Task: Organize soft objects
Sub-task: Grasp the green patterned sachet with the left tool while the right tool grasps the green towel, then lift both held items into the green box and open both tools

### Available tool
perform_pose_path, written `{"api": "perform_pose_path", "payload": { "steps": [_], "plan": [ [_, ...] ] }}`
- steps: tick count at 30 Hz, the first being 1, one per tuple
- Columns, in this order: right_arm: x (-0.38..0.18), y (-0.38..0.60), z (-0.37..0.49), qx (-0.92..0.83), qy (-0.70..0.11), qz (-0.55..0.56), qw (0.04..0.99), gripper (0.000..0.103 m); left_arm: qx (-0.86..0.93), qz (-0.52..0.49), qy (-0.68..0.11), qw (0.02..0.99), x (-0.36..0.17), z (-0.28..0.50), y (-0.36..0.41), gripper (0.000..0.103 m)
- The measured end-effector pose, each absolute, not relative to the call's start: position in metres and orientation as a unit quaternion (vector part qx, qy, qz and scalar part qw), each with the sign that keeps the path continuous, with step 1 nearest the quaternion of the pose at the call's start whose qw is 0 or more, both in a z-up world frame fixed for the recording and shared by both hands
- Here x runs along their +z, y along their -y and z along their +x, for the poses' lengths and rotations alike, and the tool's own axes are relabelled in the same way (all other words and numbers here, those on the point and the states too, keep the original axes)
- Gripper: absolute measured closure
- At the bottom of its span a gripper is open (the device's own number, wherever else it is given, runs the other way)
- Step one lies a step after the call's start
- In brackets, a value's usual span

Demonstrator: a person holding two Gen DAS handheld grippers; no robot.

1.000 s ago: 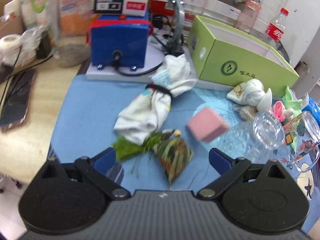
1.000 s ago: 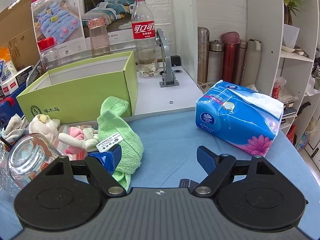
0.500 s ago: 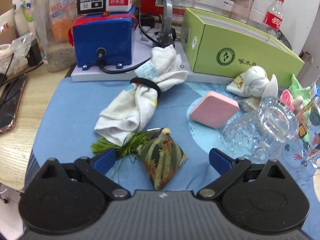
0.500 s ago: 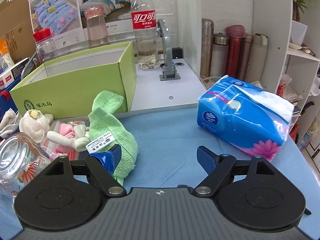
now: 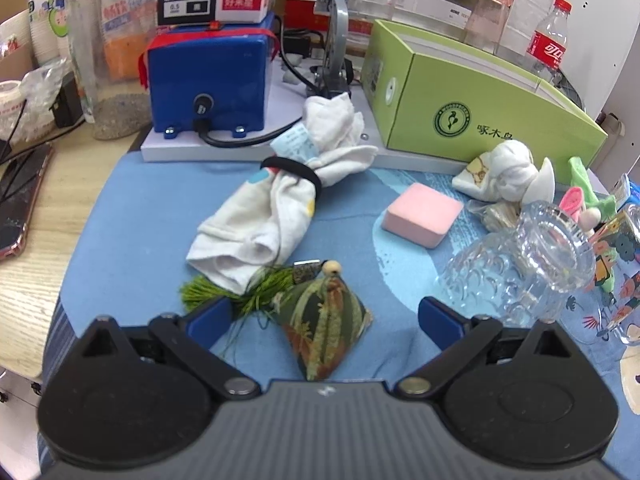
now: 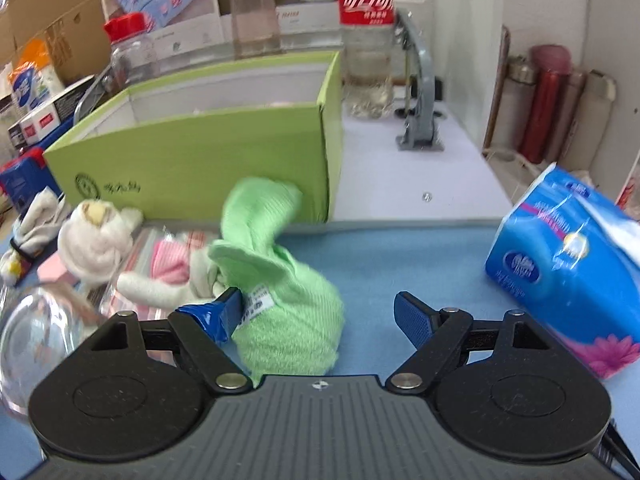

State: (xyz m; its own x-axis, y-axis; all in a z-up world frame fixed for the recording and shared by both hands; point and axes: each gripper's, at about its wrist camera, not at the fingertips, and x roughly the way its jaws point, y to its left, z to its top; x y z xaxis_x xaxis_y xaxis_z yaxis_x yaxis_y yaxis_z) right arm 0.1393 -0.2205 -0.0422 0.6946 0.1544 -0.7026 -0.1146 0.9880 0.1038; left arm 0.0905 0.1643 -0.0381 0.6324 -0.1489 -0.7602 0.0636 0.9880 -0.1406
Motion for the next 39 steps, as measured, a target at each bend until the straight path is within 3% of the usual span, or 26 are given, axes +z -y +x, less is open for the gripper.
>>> {"api": "perform_pose_path", "payload": {
  "steps": [11,30,33,37,38,39],
  "plan": [
    [-0.046,0.209,0.147,0.103,-0.403,-0.058,0.907,0.033,-0.067,-0.06,-0.42,0.903,-0.034,0.078,-0.168,0.004],
    [-0.068,0.225,0.161,0.054,-0.349,-0.018,0.935,0.023,-0.075,-0.059,-0.403,0.91,-0.03,0.076,-0.164,0.006],
    [-0.069,0.227,0.161,0.061,-0.343,-0.02,0.937,0.021,-0.059,-0.066,-0.418,0.904,-0.037,0.079,-0.167,0.02],
    [-0.068,0.226,0.165,0.066,-0.34,-0.022,0.938,0.022,-0.05,-0.04,-0.419,0.906,-0.038,0.081,-0.161,0.026],
    [-0.068,0.224,0.164,0.07,-0.338,-0.024,0.938,0.024,-0.046,-0.034,-0.418,0.906,-0.038,0.081,-0.16,0.035],
    [-0.068,0.224,0.163,0.076,-0.336,-0.023,0.939,0.03,-0.042,-0.028,-0.417,0.908,-0.037,0.08,-0.158,0.059]
  ]
}}
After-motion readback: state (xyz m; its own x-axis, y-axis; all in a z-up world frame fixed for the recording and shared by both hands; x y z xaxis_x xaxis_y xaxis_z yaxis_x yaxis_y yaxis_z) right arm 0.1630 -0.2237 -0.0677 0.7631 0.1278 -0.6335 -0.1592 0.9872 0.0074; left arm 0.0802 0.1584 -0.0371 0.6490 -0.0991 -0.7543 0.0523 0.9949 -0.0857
